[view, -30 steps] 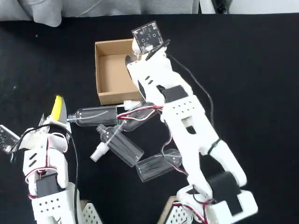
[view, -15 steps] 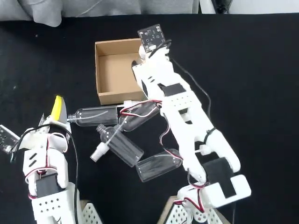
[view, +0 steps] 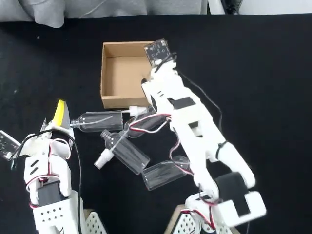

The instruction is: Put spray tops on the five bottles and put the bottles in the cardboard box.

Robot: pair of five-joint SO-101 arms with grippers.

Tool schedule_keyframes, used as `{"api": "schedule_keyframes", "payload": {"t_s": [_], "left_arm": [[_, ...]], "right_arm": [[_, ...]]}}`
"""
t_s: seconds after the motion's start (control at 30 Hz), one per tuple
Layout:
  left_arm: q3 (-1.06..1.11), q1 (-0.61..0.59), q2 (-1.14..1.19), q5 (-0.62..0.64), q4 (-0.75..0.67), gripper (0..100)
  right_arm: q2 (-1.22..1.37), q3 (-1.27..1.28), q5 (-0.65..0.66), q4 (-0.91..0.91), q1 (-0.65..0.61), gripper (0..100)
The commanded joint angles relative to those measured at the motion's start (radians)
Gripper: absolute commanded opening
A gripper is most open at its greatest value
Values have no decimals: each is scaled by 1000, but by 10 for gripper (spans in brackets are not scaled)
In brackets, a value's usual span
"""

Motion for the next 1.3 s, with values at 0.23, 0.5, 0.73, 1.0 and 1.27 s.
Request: {"api": "schedule_keyframes", "payload": {"t_s": [0.23, 0.5, 0.73, 1.0, 1.27], "left_arm": [[19, -12, -15, 0, -23, 243], [19, -12, -15, 0, -21, 243], [19, -12, -15, 0, -21, 243], [19, -12, -15, 0, -21, 243], [19, -12, -15, 0, -21, 243]], "right_arm": [[-217, 124, 26, -23, 51, 124], [-274, 104, 29, 140, 133, 123], [-328, 74, 124, 279, 149, 123], [-378, 74, 147, 362, 187, 123], [-387, 31, 140, 354, 186, 124]]}}
